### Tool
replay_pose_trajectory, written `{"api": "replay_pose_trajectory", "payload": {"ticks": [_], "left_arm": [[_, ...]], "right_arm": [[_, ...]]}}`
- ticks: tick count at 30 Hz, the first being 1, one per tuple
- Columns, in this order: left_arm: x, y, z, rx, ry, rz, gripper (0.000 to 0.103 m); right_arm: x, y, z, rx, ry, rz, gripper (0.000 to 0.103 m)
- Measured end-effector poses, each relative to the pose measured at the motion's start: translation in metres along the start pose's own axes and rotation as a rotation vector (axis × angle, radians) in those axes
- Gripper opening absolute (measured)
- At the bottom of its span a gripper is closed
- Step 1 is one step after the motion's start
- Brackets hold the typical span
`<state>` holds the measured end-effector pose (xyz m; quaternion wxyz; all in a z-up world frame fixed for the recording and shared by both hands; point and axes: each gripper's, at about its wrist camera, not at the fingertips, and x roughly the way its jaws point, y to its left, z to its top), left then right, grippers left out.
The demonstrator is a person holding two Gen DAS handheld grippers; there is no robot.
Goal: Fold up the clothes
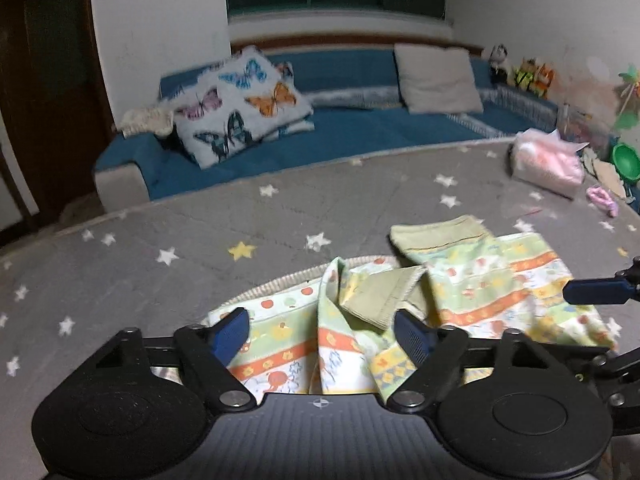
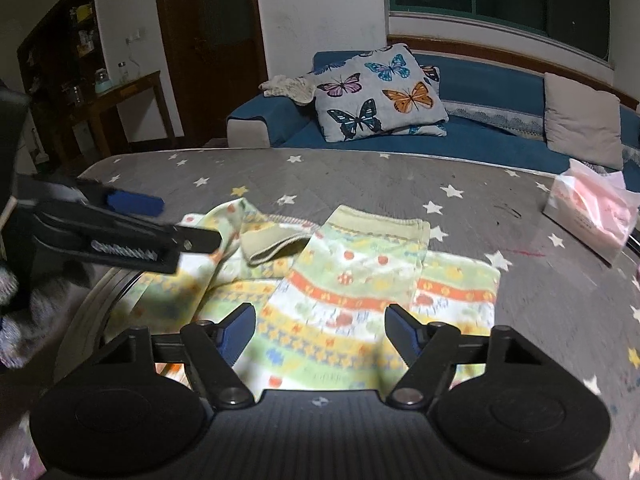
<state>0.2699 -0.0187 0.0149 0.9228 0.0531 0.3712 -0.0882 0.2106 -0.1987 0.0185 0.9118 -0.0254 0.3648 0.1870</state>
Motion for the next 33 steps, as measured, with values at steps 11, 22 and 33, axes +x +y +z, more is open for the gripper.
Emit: {"api": "replay_pose_trajectory", "payload": {"ticks": [11, 22, 33], "left_arm": [[0.032, 0.027, -0.003, -0.1, 0.056, -0.096, 0.005], [-0.02, 0.057, -0.017, -0.163, -0.065, 0.03, 0.002], [-0.124, 0.106, -0.09, -0.33, -0.153, 0.232, 0.002]], "right_arm": [[0.06, 0.01, 0.027, -0.02, 0.04, 0.021, 0.057], [0.072, 0.009, 0.018, 0.017, 0.063, -0.031, 0.005], [-0.011, -0.026, -0.001, 0.103, -0.062, -0.094, 0.002]]}}
